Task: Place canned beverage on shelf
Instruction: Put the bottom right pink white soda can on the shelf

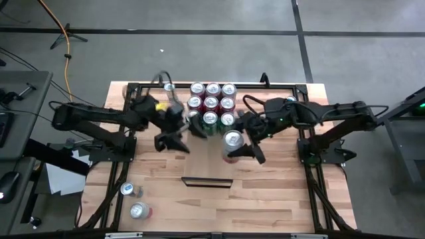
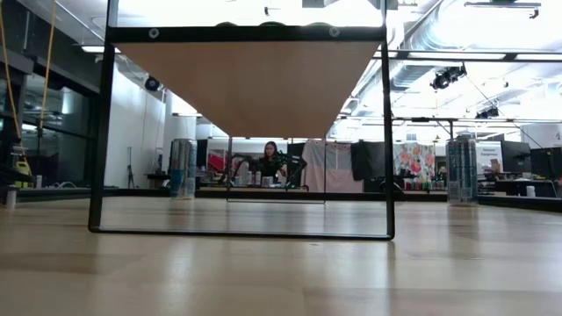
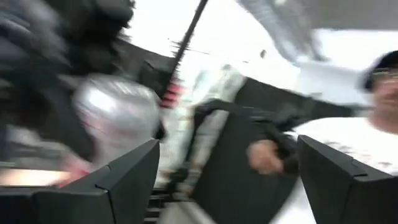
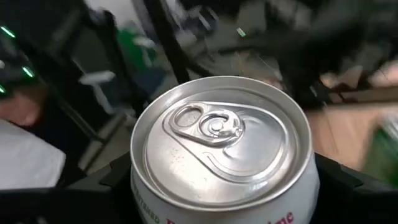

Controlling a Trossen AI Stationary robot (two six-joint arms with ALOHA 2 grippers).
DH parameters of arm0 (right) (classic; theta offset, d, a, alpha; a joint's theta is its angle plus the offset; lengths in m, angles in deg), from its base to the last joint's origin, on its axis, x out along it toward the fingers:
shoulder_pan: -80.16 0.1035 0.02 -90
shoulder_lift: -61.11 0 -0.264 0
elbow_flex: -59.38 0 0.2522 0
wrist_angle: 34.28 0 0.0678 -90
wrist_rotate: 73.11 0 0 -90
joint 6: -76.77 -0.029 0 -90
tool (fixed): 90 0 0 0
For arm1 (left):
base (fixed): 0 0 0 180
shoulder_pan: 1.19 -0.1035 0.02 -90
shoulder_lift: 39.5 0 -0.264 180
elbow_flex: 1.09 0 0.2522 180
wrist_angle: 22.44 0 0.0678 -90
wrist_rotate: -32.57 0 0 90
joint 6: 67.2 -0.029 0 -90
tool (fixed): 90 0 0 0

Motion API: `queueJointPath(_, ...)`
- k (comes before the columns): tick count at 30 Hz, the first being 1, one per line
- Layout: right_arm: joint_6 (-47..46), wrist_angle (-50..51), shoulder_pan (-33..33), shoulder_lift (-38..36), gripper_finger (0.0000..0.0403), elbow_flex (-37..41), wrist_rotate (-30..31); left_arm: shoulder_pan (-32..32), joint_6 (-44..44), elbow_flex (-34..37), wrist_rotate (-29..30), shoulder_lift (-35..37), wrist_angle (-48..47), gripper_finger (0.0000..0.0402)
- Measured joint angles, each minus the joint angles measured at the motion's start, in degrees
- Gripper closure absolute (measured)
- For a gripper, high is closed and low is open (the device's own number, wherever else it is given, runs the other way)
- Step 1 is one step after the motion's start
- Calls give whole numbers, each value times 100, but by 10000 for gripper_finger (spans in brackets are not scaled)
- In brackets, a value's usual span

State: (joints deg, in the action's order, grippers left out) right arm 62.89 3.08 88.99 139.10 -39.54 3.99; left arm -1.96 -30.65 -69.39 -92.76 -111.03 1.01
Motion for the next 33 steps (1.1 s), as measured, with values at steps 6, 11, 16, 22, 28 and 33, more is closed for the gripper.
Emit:
queueJointPath(6,-389,1351,287,-155,115,0,552,-303,-1956,0,1608,1493,-2469,102)
queueJointPath(11,-715,1184,603,-188,115,532,1123,-109,-2945,2,3798,2598,-3813,111)
queueJointPath(16,-1449,-424,716,-278,115,1823,1210,185,-3059,2,4510,3207,-4053,112)
queueJointPath(22,-1668,-3122,707,-126,115,2602,2465,314,-3191,7,4718,3326,-4092,112)
queueJointPath(28,-1143,-3012,690,800,115,1940,3874,314,-3275,14,4772,3110,-4168,112)
queueJointPath(33,-960,-2260,694,1667,111,995,4543,314,-3274,17,4772,2969,-4203,112)
